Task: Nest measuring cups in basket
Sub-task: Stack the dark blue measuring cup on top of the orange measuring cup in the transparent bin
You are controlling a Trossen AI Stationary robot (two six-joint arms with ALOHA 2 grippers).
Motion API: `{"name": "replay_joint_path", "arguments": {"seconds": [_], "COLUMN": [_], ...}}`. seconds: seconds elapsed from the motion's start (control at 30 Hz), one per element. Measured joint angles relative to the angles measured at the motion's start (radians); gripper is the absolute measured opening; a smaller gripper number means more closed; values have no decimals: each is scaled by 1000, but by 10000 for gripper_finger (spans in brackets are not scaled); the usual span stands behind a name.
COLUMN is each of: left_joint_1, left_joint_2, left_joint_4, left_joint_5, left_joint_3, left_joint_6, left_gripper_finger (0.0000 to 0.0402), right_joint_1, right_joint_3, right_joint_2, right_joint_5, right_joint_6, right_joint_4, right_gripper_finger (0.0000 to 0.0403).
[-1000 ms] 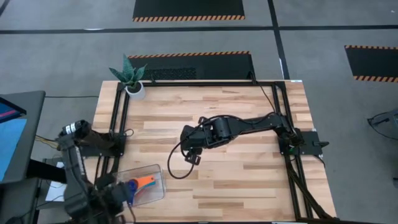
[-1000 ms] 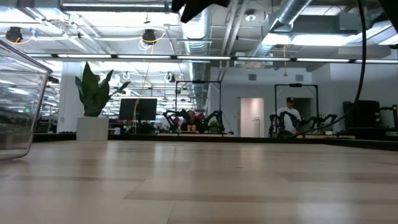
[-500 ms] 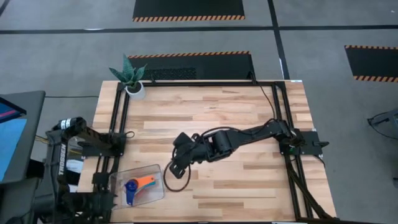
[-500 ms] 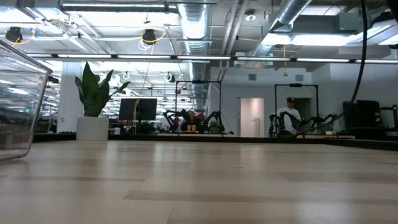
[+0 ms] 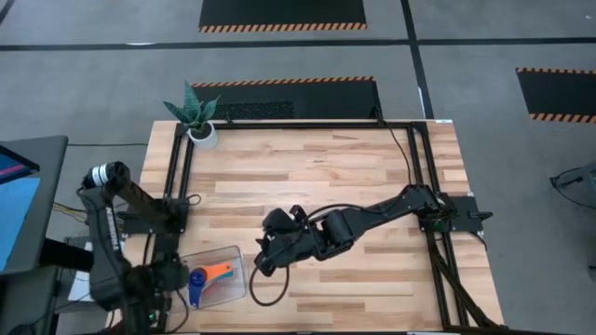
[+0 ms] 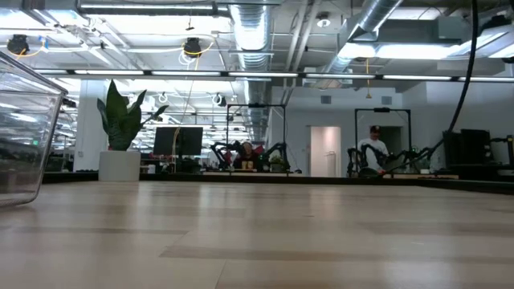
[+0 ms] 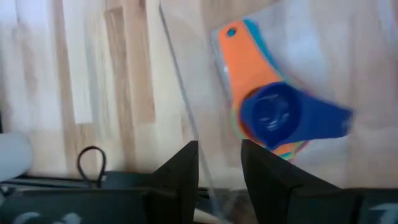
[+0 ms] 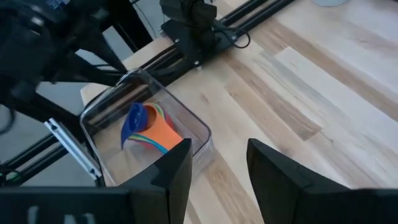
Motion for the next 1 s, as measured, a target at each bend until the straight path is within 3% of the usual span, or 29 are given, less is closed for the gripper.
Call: {"name": "replay_joint_path", "arguments": {"seconds": [0.3, 0.57, 1.0], "left_joint_1": [128, 161, 218], "left_joint_2": [-102, -119, -113], "left_joint_4": [183, 235, 347], "left_joint_5": [62, 205, 197], "left_joint_3": [-96, -97, -97], "left_joint_6": [286, 420, 515], "left_gripper_finger": [103, 9, 0], "right_joint_1": [-4, -3, 3], "right_joint_3": [0, 0, 1], "right_joint_2": [0, 4, 59], "right_joint_5": [0, 0, -18], "right_joint_6": [4, 5, 69], "right_joint_4": [0, -6, -10], "right_gripper_finger": [177, 177, 177]}}
